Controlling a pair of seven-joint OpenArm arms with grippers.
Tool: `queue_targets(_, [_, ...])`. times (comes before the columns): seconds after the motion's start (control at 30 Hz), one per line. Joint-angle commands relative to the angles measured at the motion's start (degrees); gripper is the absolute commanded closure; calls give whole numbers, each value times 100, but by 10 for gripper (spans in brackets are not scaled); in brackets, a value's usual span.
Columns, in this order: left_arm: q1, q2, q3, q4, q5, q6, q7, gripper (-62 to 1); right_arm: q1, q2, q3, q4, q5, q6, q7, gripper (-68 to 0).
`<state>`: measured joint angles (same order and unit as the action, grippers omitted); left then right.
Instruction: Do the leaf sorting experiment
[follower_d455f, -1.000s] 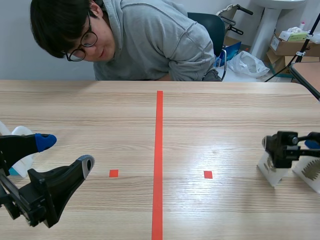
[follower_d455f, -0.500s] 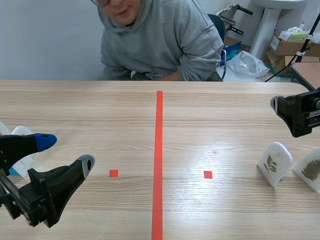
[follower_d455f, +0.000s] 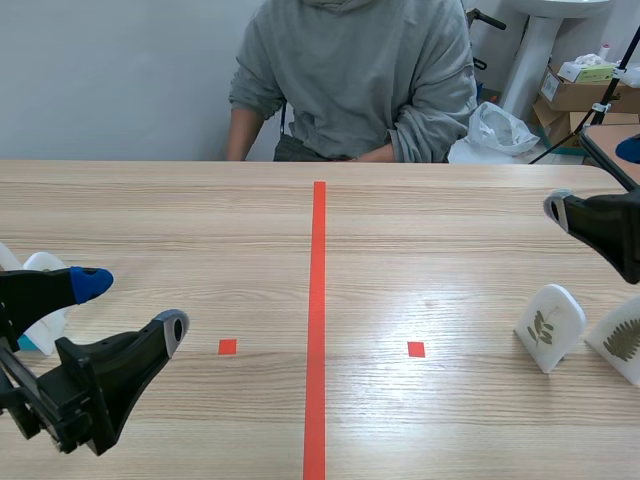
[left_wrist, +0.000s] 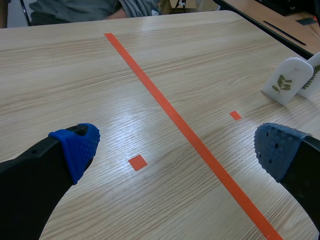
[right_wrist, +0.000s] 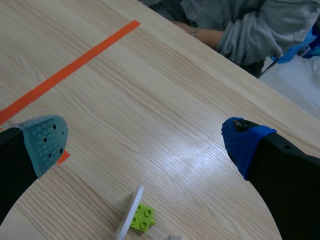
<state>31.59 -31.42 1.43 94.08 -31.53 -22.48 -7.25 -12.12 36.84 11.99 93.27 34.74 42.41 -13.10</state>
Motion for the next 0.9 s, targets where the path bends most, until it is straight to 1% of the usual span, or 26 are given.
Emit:
queue_targets(0.0, [-4, -9, 4, 81, -44, 7, -87, -623, 37, 208, -188, 15, 42, 31, 52, -642])
queue_targets(0.13, [-4, -20, -26, 81, -44, 7, -87, -623, 37, 459, -883, 9, -66, 31, -4, -642])
queue_targets(0.23, [-4, -20, -28, 81, -44, 7, -87, -623, 37, 463, -1414, 4, -223, 31, 50, -642])
queue_targets(0.33, [-4, -20, -28, 81, -44, 7, -87, -623, 35, 391, -1779, 4, -221, 31, 173, -642])
queue_targets(0.47, [-2, -20, -28, 81, -44, 7, -85, -623, -66, 352, -1860, 4, -168, 31, 337, -642])
queue_targets(0.57, [-2, -20, -61, 81, -46, 7, -90, -623, -293, 365, -1853, -17, -70, 31, 345, -642])
queue_targets(0.67, [-2, -20, -146, 81, -48, 9, -87, -623, -525, 361, -1853, -138, 81, 31, 592, -642])
queue_targets(0.73, [-2, -17, -210, 81, -116, 9, -92, -623, -573, 356, -1853, -260, 136, 31, 739, -642])
queue_targets(0.83, [0, -17, -275, 81, -356, 7, -109, -623, -586, 326, -1829, -479, 221, 31, 946, -642])
queue_targets(0.87, [0, -17, -284, 81, -391, 7, -109, -623, -586, 306, -1810, -546, 221, 31, 1016, -642])
